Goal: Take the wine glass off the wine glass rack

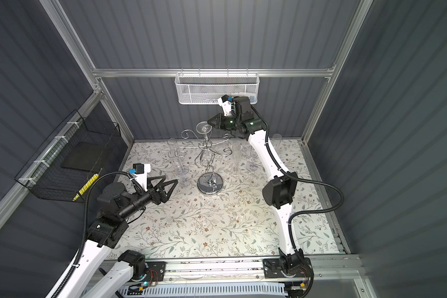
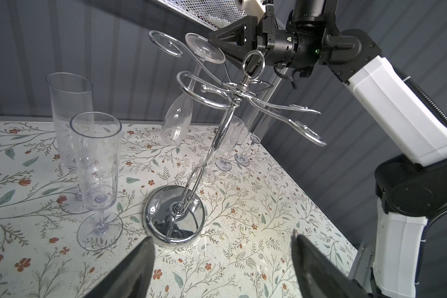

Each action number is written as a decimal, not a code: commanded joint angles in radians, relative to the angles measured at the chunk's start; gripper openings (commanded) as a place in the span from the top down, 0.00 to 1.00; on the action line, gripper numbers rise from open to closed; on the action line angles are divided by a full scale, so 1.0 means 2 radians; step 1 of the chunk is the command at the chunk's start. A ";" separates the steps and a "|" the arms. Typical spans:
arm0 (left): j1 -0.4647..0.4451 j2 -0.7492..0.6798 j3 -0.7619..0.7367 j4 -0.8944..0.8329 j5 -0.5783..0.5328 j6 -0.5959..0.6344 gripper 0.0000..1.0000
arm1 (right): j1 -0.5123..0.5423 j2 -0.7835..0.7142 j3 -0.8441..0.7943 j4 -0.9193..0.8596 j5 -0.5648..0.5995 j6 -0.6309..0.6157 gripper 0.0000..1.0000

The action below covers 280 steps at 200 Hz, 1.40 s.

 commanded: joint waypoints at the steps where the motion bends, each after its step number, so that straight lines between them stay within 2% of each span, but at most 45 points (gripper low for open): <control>1: 0.001 0.001 0.012 -0.005 0.014 0.008 0.15 | -0.001 -0.017 -0.009 -0.021 -0.002 -0.015 0.90; 47: 0.001 0.010 0.019 -0.004 0.021 0.011 0.15 | -0.003 -0.032 -0.031 -0.017 0.000 -0.010 0.93; 74: 0.002 0.010 0.019 -0.004 0.022 0.011 0.15 | -0.003 -0.036 -0.037 -0.012 -0.015 -0.007 1.00; 140: 0.001 0.008 0.022 -0.007 0.021 0.012 0.15 | -0.003 -0.038 -0.040 -0.009 -0.030 -0.003 1.00; 280: 0.001 0.015 0.031 -0.010 0.023 0.019 0.15 | -0.002 -0.063 -0.060 0.008 -0.046 0.054 1.00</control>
